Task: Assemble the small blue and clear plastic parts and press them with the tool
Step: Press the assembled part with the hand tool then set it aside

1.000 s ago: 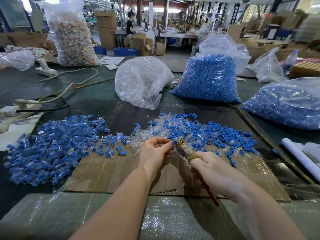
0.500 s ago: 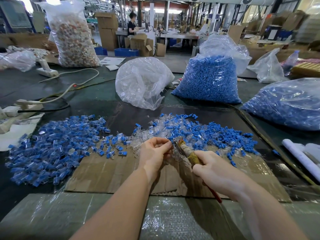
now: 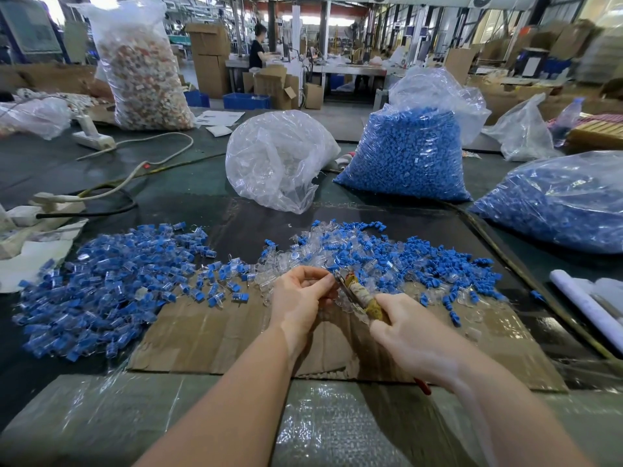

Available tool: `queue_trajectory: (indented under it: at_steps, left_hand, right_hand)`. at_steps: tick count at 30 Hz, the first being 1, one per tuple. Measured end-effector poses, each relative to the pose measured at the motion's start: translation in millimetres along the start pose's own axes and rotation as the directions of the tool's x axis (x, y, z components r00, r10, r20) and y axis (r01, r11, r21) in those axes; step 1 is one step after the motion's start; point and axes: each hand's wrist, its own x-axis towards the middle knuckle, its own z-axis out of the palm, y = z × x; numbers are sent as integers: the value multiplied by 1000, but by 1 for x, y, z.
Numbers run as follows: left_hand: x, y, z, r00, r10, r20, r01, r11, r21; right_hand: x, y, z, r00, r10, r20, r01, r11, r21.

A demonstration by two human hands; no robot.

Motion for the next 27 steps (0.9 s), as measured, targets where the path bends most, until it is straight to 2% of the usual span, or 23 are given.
queue_trajectory:
  at_steps: [5,8,11,14,16,18,21,24,27]
  left_hand:
    - [-3,2,-1,1000,1,17,-1,1000,13]
    - [-4,2,-1,1000,5,20,-5,1000,16]
    - [-4,3,0,1000,5,7,-5,1000,-24]
    - [-6,2,-1,1000,5,15,-4,1000,-17]
    - [-9,2,-1,1000,14,26,-13,1000,-7]
    - [-12,2,-1,999,40,24,-41,999,10]
    - [-17,3,1,993,115,5,-115,989,95]
    - [-19,3,3,978,207,-18,-198,955,223]
    - [-21,4,3,971,239,-28,-222,933,283]
  right_hand:
    - [3,4,6,999,31,-33,-32,999,-38]
    - [3,4,9,998,8,-68,-8,1000,10]
    - [0,8,11,994,-30,-108,51,979,200]
    - [1,16,12,971,10,-237,67,947,315]
    - [7,24,12,942,82,-325,-10,976,218]
    - [11,32,9,897,168,-410,-162,986,49]
    - [17,45,7,852,228,-471,-345,922,-179]
    - [20,54,11,828,258,-497,-431,860,-272]
    - [22,58,17,809,227,-541,-456,824,-336]
